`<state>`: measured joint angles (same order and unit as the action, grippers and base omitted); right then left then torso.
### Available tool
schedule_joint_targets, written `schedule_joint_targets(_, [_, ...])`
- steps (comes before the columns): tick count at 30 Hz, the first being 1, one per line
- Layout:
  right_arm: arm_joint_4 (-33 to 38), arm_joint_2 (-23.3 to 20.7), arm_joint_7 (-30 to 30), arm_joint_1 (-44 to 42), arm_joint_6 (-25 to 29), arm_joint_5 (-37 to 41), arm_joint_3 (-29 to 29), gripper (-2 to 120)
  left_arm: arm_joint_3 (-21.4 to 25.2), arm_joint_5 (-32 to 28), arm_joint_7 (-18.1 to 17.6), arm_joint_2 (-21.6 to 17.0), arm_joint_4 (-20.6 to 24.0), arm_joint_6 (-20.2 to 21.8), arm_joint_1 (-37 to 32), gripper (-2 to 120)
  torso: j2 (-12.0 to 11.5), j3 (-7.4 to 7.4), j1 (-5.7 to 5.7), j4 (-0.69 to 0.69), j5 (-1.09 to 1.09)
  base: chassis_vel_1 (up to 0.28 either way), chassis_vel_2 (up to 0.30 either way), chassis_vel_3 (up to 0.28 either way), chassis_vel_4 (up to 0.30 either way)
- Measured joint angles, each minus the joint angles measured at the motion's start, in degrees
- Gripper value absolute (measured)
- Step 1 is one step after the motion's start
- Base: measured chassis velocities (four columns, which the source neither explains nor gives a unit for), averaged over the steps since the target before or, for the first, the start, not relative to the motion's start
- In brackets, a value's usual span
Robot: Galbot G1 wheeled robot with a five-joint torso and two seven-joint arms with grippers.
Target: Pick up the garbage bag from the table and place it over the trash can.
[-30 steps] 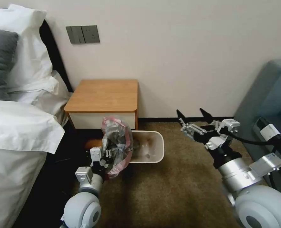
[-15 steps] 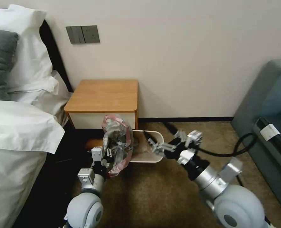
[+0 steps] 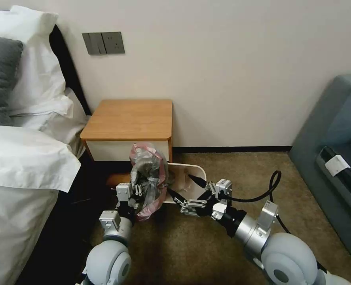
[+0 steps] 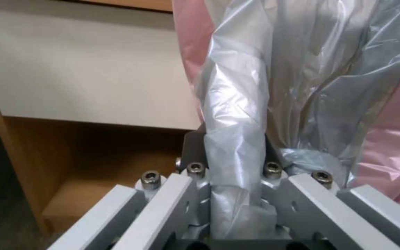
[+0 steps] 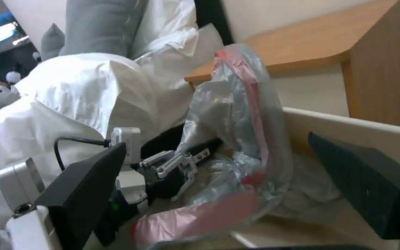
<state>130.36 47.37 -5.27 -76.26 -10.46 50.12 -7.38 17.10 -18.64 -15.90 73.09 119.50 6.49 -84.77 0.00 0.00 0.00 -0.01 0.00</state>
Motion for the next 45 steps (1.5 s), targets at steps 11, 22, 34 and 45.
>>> schedule_joint_targets(11, [-5.87,-1.08,6.24,14.82,-2.54,8.27,11.25,100,-0.06,0.06,0.12,0.00,-0.07,-0.55,0.19,6,0.00,0.00,0.00,0.01,-0.01,0.000,0.000,0.000,0.000])
schedule_joint_targets(22, [-10.25,1.65,15.36,25.14,-7.78,11.46,21.79,100,0.35,0.30,0.22,0.20,-0.08,-0.72,0.16,6,0.00,0.00,0.00,0.01,0.00,0.000,0.000,0.000,0.000])
schedule_joint_targets(34, [-14.50,3.57,18.65,31.58,-8.11,11.79,26.03,100,0.06,0.47,0.39,0.58,-0.23,-0.91,0.25,6,0.00,0.00,0.00,0.01,0.00,0.000,0.000,0.000,0.000])
schedule_joint_targets(45, [-17.60,6.06,20.76,34.65,-8.16,11.42,28.75,100,0.38,0.86,0.43,0.58,-0.04,-1.53,-0.37,6,0.00,0.00,0.00,0.00,-0.01,0.000,0.000,0.000,0.000])
